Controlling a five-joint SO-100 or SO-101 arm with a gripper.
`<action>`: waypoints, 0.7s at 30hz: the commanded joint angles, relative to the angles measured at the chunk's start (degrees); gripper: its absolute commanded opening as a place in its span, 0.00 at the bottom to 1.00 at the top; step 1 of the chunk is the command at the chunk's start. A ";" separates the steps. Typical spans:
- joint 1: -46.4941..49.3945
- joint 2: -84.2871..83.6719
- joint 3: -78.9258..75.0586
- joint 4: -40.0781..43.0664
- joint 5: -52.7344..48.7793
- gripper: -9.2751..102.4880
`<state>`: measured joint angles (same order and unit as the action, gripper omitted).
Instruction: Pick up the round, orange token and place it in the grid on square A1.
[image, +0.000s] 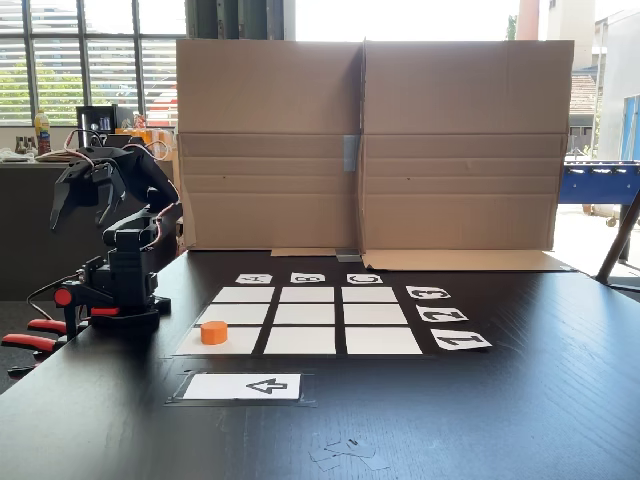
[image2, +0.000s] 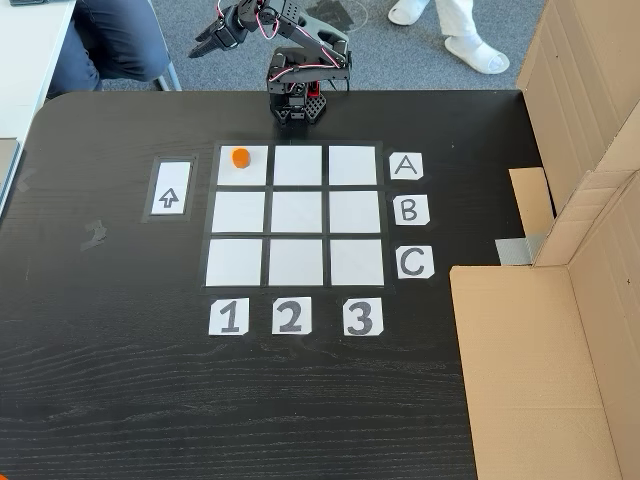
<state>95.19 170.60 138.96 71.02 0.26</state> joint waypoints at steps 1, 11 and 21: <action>1.41 2.81 2.64 -1.32 -1.32 0.23; 3.69 9.67 18.19 -8.17 -1.41 0.14; 4.04 12.83 26.19 -7.73 -1.41 0.10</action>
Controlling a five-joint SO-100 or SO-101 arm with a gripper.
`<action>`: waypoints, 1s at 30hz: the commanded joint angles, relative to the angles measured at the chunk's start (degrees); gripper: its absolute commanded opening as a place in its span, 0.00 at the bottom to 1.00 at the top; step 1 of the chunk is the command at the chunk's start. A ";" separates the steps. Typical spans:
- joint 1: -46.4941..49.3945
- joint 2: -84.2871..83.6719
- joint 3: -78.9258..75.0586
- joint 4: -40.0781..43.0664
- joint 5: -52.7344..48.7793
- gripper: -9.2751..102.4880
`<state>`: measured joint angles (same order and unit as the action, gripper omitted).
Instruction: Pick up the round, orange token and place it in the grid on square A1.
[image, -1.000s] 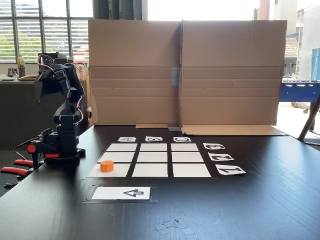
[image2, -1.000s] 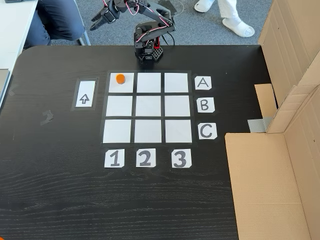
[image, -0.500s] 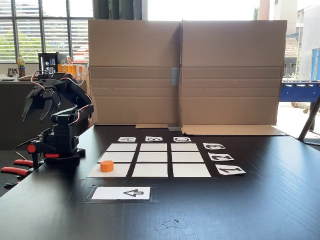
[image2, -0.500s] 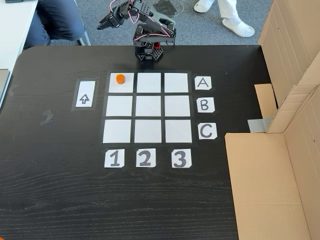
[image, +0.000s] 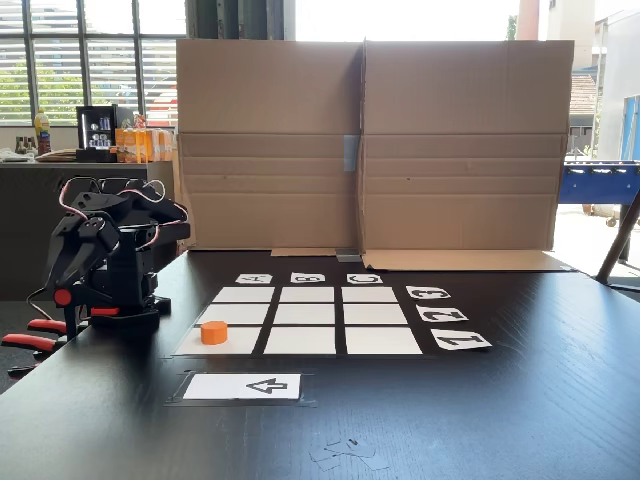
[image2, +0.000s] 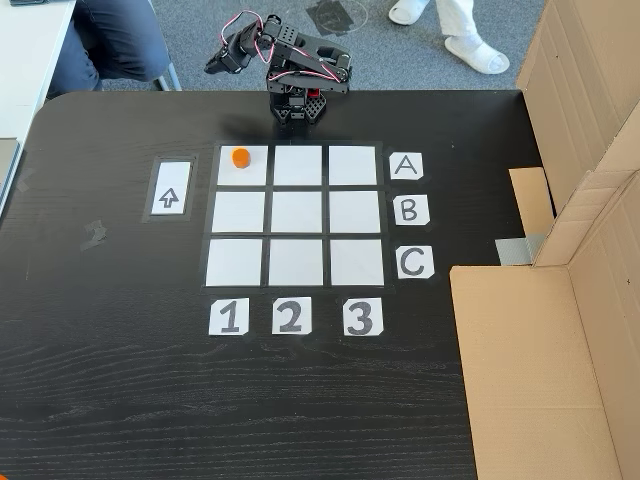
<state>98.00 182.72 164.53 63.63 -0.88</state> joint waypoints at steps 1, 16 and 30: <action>1.23 1.05 1.41 -0.44 -0.26 0.10; -0.18 4.92 8.17 1.58 -0.26 0.08; -1.14 6.06 10.28 1.76 -0.26 0.08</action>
